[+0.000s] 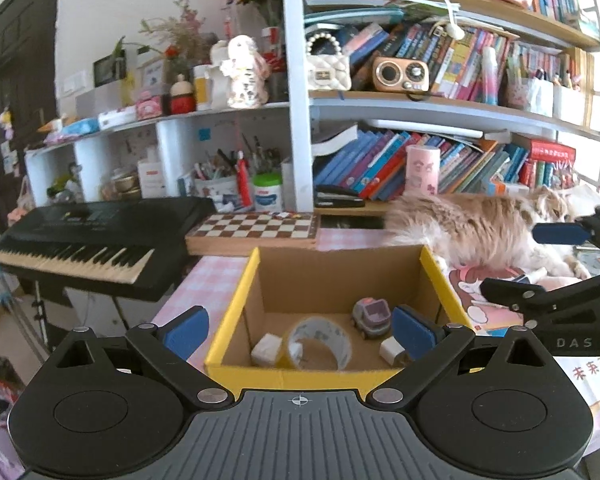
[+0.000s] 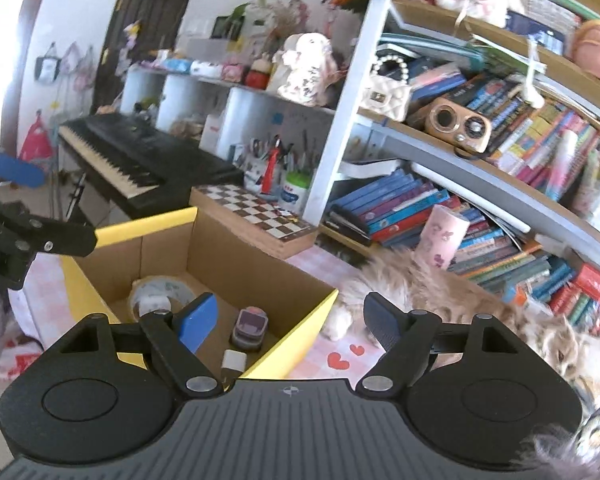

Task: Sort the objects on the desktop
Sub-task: 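Withdraw both tools from the box back over the table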

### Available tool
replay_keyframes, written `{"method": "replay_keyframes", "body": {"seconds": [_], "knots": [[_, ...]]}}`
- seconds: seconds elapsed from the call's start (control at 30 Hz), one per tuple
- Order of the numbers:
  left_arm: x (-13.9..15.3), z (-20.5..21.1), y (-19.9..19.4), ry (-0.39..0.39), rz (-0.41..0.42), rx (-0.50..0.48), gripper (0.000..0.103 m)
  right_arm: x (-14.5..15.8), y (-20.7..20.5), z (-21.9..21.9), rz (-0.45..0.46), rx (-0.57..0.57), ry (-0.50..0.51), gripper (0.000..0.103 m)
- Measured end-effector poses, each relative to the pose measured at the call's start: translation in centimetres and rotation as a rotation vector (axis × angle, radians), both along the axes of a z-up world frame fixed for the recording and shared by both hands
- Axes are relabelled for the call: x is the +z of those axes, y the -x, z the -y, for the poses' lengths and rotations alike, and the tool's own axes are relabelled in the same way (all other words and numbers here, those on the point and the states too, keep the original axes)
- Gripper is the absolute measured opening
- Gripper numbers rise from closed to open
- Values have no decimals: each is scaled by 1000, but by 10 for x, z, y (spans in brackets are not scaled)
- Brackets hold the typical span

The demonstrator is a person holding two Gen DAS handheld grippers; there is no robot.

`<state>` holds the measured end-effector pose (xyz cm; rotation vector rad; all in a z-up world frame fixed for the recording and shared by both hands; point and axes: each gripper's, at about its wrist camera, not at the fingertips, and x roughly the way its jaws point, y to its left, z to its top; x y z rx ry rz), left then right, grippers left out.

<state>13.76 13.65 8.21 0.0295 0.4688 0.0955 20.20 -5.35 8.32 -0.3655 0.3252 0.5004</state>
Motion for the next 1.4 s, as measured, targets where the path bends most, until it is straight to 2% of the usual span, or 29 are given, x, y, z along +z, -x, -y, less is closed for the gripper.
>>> {"method": "replay_keyframes", "body": {"seconds": [0.3, 0.63, 1.4], "knots": [[-10, -11, 34, 39, -15, 44, 100, -7, 37, 2, -33, -112, -88, 79], [-20, -9, 70, 64, -27, 87, 100, -23, 80, 12, -70, -216, -133, 79], [-47, 6, 136, 40, -81, 126, 100, -62, 154, 8, -207, -300, -173, 79]]}}
